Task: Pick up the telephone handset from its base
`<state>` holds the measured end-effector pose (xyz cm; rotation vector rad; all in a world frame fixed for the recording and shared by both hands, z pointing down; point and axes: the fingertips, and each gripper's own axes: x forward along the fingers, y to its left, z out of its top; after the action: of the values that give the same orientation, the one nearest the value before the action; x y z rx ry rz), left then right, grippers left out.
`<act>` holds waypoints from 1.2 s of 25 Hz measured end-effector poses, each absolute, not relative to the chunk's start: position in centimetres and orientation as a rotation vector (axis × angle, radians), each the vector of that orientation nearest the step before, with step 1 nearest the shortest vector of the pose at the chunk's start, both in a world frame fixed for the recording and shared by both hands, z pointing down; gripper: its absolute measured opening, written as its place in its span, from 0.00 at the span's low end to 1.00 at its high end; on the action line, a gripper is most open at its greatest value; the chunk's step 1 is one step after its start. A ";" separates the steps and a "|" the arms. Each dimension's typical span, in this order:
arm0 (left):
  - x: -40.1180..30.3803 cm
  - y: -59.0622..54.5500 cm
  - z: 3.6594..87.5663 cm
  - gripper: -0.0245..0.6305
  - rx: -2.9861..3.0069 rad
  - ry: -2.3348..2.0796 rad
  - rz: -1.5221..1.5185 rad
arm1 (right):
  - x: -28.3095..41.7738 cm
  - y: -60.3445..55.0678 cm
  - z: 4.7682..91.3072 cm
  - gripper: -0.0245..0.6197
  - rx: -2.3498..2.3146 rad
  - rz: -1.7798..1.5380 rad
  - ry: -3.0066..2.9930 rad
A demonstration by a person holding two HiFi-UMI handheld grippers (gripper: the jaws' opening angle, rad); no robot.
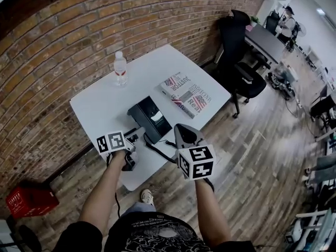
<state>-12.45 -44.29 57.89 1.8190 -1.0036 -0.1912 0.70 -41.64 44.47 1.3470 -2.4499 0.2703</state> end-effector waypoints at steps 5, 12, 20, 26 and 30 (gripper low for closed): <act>-12.2 -46.0 59.4 0.38 1.770 -0.966 -0.223 | 1.3 -43.5 45.4 0.04 1.371 0.292 -2.417; -11.3 -47.2 59.6 0.28 1.754 -0.922 -0.255 | 1.8 -44.7 46.6 0.04 1.380 0.332 -2.392; -11.3 -47.1 59.7 0.18 1.745 -0.943 -0.219 | 2.5 -45.4 46.8 0.04 1.391 0.346 -2.384; -11.2 -47.0 59.8 0.18 1.718 -0.954 -0.228 | 2.6 -45.1 46.9 0.04 1.394 0.372 -2.391; -11.3 -47.1 59.7 0.18 1.704 -0.965 -0.212 | 3.3 -45.0 46.9 0.04 1.412 0.379 -2.382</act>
<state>-11.33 -47.12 59.72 1.7042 -0.9654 -0.2122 3.26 -44.96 46.92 1.4122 -2.3815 0.3786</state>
